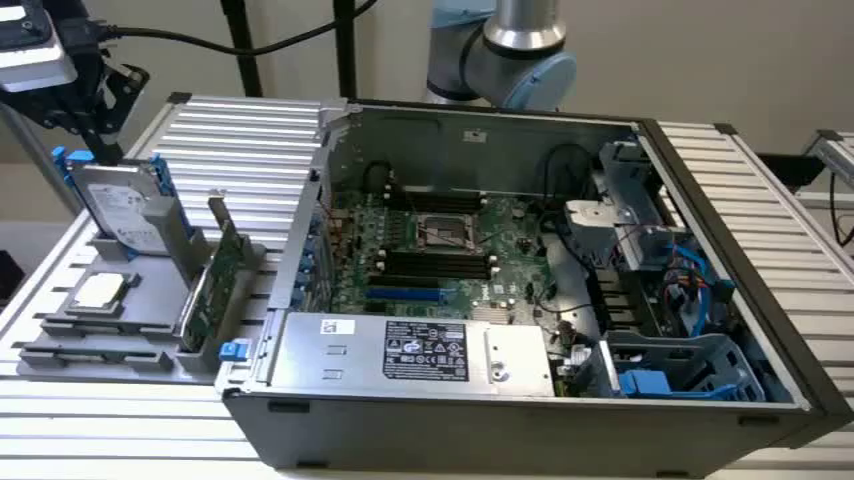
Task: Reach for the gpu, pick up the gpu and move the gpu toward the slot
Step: 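Reach for the gpu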
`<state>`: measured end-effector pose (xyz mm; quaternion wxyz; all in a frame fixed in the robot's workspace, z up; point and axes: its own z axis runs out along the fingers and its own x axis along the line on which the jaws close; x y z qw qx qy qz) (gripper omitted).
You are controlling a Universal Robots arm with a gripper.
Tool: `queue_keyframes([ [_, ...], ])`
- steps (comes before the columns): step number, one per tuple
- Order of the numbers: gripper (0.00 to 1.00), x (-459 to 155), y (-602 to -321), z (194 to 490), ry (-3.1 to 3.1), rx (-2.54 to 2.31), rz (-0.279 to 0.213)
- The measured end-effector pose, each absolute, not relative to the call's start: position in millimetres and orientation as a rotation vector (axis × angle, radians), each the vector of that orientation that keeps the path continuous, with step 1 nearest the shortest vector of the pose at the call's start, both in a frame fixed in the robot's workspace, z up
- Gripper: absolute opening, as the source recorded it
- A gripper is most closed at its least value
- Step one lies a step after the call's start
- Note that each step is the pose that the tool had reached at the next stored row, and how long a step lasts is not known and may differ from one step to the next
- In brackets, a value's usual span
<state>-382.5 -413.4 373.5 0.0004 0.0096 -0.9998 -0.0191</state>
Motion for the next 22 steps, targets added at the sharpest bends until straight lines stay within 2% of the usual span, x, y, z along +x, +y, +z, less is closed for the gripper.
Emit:
queue_keyframes([
  [15,0.11,-381,-414,373,-3.140,0.030,-0.060],
  [22,0.11,-352,-422,370,-3.140,0.030,-0.060],
])
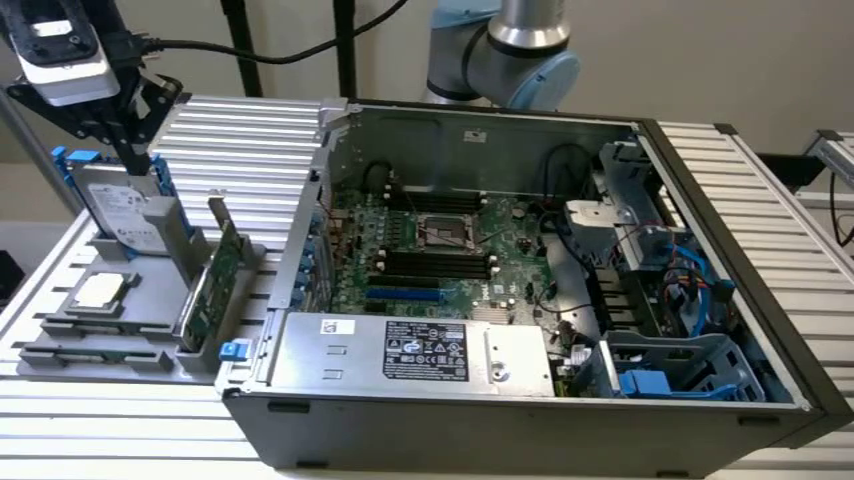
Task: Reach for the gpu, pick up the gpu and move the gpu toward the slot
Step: 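Reach for the gpu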
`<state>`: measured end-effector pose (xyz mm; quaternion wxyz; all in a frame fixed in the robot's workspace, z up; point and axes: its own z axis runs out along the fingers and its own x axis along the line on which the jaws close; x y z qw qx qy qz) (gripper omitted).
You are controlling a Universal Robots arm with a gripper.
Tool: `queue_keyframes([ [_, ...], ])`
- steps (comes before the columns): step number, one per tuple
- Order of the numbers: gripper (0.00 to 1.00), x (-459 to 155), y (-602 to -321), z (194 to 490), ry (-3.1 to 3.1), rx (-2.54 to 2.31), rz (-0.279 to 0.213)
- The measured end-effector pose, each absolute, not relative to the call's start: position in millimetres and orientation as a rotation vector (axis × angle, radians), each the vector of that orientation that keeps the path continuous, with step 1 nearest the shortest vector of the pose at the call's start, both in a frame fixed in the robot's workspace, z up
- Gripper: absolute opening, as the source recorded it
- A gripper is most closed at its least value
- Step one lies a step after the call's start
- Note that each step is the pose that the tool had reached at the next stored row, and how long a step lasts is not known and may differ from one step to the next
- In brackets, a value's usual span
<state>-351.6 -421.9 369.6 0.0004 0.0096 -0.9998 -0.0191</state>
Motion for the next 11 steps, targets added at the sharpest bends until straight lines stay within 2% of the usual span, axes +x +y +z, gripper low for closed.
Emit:
queue_keyframes([
  [11,0.11,-327,-432,358,-3.145,0.030,-0.052],
])
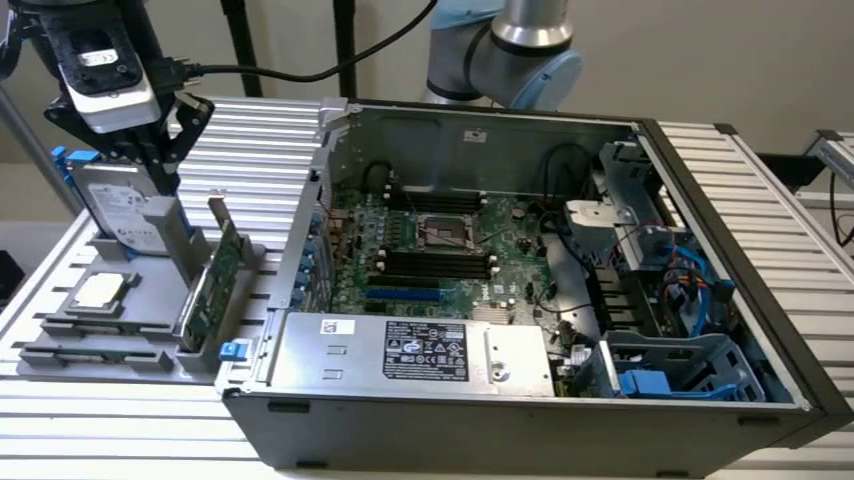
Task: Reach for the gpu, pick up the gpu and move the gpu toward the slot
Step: 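Reach for the gpu, then pick up the gpu and move the gpu toward the slot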
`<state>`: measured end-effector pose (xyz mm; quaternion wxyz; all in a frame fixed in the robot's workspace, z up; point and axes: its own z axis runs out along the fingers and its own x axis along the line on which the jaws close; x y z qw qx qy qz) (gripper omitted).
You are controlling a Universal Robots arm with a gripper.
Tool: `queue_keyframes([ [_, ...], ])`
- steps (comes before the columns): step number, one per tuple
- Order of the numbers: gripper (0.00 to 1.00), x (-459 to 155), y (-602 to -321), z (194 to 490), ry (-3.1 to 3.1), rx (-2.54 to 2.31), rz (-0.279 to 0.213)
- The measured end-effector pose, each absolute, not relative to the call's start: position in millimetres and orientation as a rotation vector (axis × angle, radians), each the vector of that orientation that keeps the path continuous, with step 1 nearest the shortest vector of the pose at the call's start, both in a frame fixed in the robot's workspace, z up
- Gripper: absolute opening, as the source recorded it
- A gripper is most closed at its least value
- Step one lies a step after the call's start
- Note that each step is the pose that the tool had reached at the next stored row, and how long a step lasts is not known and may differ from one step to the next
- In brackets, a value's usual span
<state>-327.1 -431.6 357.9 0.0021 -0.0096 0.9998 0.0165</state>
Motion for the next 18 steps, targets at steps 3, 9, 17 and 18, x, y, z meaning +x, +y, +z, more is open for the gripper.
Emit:
queue_keyframes([
  [3,0.11,-327.1,-431.6,357.9,3.137,-0.030,0.052],
  [9,0.11,-327.0,-431.6,357.9,3.137,-0.030,0.052],
  [17,0.24,-327.0,-431.6,357.9,3.137,-0.030,0.052],
  [18,0.30,-327.0,-431.6,357.9,3.137,-0.030,0.052],
])
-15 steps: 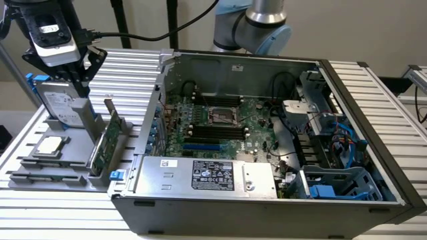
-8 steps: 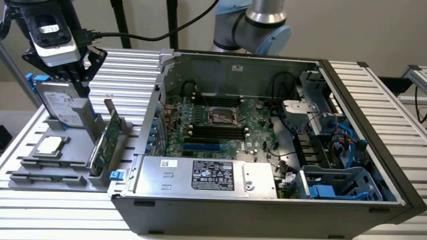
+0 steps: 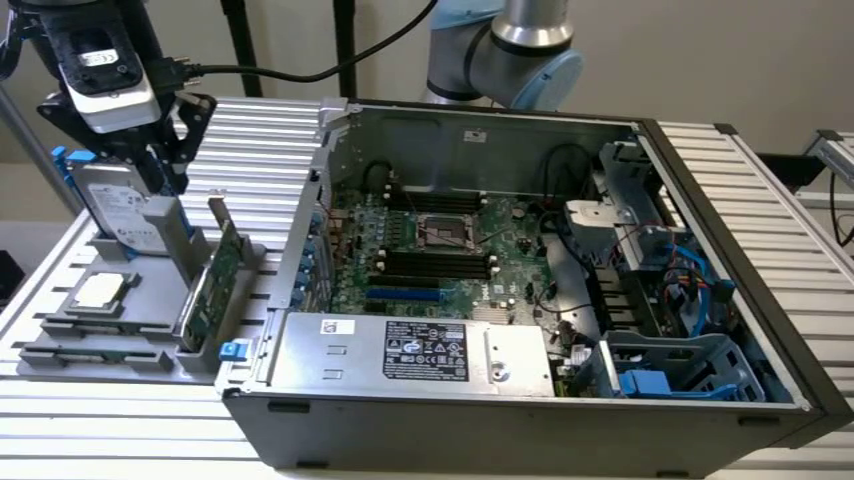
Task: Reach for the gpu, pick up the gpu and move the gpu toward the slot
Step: 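Pick up the gpu and move the gpu toward the slot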
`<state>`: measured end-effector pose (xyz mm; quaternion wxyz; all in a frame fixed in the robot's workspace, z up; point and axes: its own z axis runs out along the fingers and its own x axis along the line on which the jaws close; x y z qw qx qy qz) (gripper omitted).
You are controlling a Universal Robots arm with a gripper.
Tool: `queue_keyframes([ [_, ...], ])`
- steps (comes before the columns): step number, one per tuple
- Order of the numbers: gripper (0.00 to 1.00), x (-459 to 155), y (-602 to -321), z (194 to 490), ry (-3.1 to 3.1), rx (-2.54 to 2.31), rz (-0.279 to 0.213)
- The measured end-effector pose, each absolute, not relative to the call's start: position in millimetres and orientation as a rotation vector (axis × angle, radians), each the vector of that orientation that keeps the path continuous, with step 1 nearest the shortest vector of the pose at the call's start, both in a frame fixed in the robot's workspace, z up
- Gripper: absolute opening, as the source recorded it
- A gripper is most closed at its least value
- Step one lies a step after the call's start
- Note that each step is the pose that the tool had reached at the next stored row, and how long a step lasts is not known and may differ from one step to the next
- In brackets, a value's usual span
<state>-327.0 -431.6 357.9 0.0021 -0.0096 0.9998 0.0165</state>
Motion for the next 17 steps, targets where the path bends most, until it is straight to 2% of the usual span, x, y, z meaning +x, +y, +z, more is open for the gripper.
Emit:
queue_keyframes([
  [1,0.30,-327,-432,358,3.137,-0.030,0.052],
  [3,0.42,-327,-432,358,3.137,-0.030,0.052],
  [5,0.42,-327,-432,358,3.137,-0.030,0.052],
  [6,0.48,-327,-432,358,3.137,-0.030,0.052],
  [17,0.48,-327,-436,341,3.125,-0.028,0.049],
])
